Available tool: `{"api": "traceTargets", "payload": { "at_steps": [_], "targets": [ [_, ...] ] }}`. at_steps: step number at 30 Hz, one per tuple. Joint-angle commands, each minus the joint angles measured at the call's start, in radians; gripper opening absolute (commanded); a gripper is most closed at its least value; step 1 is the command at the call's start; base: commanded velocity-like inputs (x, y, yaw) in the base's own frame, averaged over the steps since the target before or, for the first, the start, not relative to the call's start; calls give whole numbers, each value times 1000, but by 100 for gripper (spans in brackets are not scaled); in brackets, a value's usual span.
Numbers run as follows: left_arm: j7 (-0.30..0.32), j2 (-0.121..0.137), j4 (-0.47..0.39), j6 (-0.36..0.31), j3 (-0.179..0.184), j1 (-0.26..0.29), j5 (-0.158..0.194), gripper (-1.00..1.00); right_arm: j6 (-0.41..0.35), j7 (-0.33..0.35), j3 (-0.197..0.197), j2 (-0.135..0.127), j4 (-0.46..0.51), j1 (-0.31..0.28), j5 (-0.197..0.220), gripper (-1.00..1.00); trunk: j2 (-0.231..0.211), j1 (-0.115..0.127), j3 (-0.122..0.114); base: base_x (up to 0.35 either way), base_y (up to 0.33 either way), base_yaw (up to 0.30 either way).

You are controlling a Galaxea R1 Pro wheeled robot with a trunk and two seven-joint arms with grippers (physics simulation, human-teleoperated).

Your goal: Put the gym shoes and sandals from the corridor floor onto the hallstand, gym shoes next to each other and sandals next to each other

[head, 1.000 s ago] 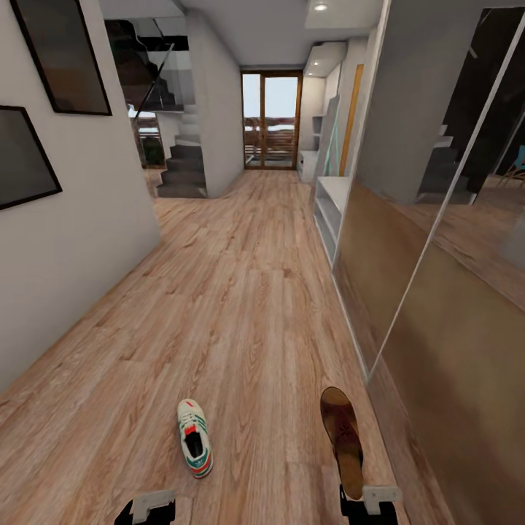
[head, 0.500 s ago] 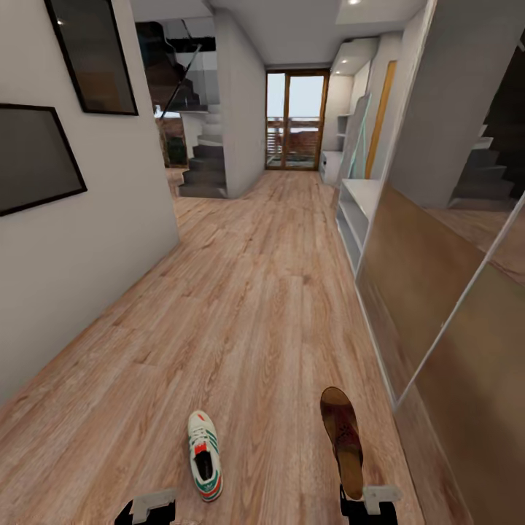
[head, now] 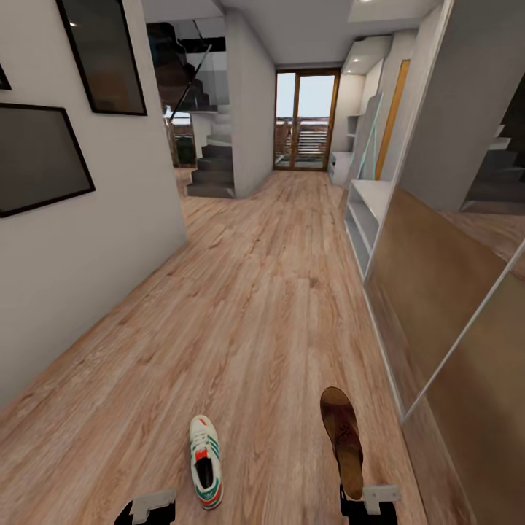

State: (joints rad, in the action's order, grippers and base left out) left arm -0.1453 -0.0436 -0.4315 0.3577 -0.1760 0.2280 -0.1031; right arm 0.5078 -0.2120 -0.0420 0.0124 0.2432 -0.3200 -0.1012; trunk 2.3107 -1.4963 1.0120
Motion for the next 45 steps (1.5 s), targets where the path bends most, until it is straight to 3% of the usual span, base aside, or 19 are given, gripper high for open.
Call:
{"api": "traceTargets", "payload": {
  "at_steps": [1,21,36,41,45],
  "targets": [
    [-4,-1,0,3,-5,1,-11,100,0,-10,-4,0,-1,-1,-9,-100,0,0,1,232,-155,1],
    [-4,-1,0,4,-5,1,-10,100,1,-10,-4,0,-1,-1,-9,-100,0,0,1,42,-27,1],
    [1,-3,-12,4,-2,3,-12,100,-1,-10,0,-4,9,-1,-7,-100,0,0,1,0,0,138],
    [11,-4,-17,-1,5,12,-17,100,-11,-10,1,-19,132,0,-7,-100,0,0,1,0,0,17],
    [13,-6,-35,-11,6,37,-21,100,-69,-8,2,-30,287,1,-8,-100,0,0,1,0,0,4]
  ]
}}
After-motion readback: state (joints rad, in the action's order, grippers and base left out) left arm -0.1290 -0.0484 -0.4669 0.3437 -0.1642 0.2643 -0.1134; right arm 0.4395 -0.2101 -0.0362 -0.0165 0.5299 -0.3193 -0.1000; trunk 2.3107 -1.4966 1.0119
